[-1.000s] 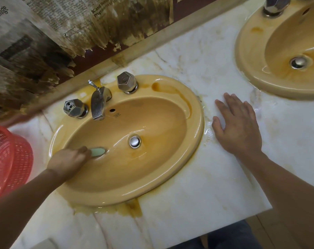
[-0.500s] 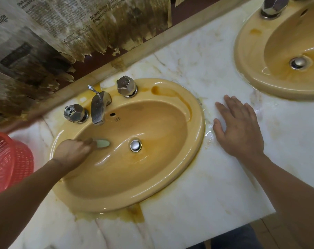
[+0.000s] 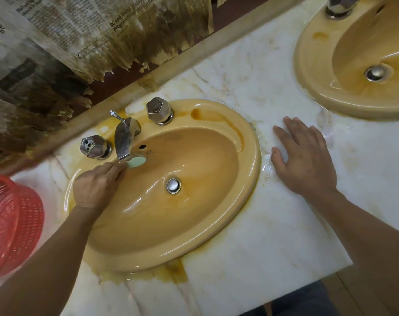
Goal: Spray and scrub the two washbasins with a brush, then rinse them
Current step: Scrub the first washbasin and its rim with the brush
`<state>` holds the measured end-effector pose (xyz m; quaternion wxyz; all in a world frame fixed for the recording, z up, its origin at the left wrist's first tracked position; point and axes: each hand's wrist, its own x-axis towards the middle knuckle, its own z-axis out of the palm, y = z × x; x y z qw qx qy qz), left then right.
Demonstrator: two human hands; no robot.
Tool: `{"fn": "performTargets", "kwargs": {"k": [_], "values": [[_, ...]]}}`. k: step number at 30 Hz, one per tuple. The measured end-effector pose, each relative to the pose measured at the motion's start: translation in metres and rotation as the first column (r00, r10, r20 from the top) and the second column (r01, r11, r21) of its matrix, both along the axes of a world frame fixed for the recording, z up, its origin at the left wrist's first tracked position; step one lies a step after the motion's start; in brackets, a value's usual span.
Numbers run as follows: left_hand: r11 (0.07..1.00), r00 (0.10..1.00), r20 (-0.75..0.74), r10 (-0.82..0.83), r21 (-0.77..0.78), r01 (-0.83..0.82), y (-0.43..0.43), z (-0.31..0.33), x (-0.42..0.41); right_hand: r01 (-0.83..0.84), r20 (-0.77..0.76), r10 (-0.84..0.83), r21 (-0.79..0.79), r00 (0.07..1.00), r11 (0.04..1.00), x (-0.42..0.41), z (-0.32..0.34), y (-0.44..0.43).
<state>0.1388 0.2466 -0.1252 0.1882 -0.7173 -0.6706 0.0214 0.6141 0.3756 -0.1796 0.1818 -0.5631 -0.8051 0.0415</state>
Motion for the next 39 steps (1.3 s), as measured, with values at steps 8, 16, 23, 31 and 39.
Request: {"fn": "performTargets", "kwargs": {"k": [8,16,23,31,39], "values": [[0.997,0.999,0.021,-0.049,0.064,0.047,0.019,-0.007,0.013,0.000,-0.017,0.000,0.002,1.000,1.000,0.000,-0.001,0.001],[0.804,0.820,0.206,0.534,-0.424,-0.417,-0.023,-0.057,0.035,0.002,-0.028,-0.003,-0.019,1.000,1.000,0.000,-0.002,0.001],[0.533,0.702,0.135,0.699,-0.753,-0.386,-0.020,-0.051,0.038,0.001,-0.024,-0.002,-0.023,1.000,1.000,0.000,0.000,0.002],[0.554,0.707,0.317,0.632,-0.823,-0.126,-0.026,-0.045,0.070,0.009,-0.025,-0.009,-0.026,1.000,1.000,-0.001,0.001,0.001],[0.768,0.715,0.358,0.600,-0.507,-0.391,0.018,-0.070,0.136,0.006,-0.009,-0.006,-0.021,1.000,1.000,0.000,-0.001,0.002]]}}
